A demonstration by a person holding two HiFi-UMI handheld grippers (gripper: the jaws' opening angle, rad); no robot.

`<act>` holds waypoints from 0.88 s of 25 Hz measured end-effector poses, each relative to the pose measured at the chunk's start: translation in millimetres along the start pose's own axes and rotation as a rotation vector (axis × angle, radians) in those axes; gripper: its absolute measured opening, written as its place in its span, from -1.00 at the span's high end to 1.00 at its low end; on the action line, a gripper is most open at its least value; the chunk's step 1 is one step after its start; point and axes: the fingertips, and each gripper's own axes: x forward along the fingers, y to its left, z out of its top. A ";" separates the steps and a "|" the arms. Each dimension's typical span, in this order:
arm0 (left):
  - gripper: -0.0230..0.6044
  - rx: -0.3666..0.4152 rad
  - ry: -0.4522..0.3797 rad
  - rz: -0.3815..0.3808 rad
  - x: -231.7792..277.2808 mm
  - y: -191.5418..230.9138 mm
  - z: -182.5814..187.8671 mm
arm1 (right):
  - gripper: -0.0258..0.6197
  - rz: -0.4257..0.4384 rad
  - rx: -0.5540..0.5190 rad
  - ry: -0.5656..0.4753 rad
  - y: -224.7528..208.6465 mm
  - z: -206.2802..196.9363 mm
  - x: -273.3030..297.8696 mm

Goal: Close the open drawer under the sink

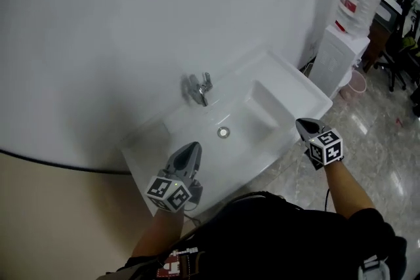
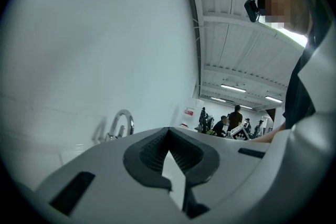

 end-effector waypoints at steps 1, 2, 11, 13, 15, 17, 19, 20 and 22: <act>0.95 -0.002 -0.012 0.023 -13.1 12.7 5.3 | 0.92 0.019 -0.014 -0.003 12.5 10.7 8.2; 0.95 -0.005 -0.025 0.046 -26.4 25.2 10.4 | 0.92 0.037 -0.028 -0.004 25.0 20.9 16.2; 0.95 -0.018 -0.089 0.199 -145.9 107.0 41.4 | 0.92 0.169 -0.111 -0.037 141.1 89.8 64.6; 0.95 -0.016 -0.096 0.221 -167.7 114.1 51.4 | 0.92 0.198 -0.116 -0.039 163.5 102.7 72.9; 0.95 -0.017 -0.092 0.244 -187.4 115.5 64.0 | 0.92 0.227 -0.112 -0.040 183.7 118.7 78.3; 0.95 -0.016 -0.085 0.265 -203.3 115.9 71.9 | 0.92 0.252 -0.112 -0.042 199.3 131.2 82.6; 0.95 -0.018 -0.086 0.290 -216.5 119.4 74.4 | 0.92 0.277 -0.118 -0.050 211.5 141.8 89.1; 0.95 -0.022 -0.089 0.304 -222.1 122.7 74.8 | 0.92 0.290 -0.120 -0.058 216.9 147.9 93.3; 0.95 -0.028 -0.093 0.334 -230.6 131.3 74.9 | 0.92 0.317 -0.123 -0.072 226.7 159.9 102.6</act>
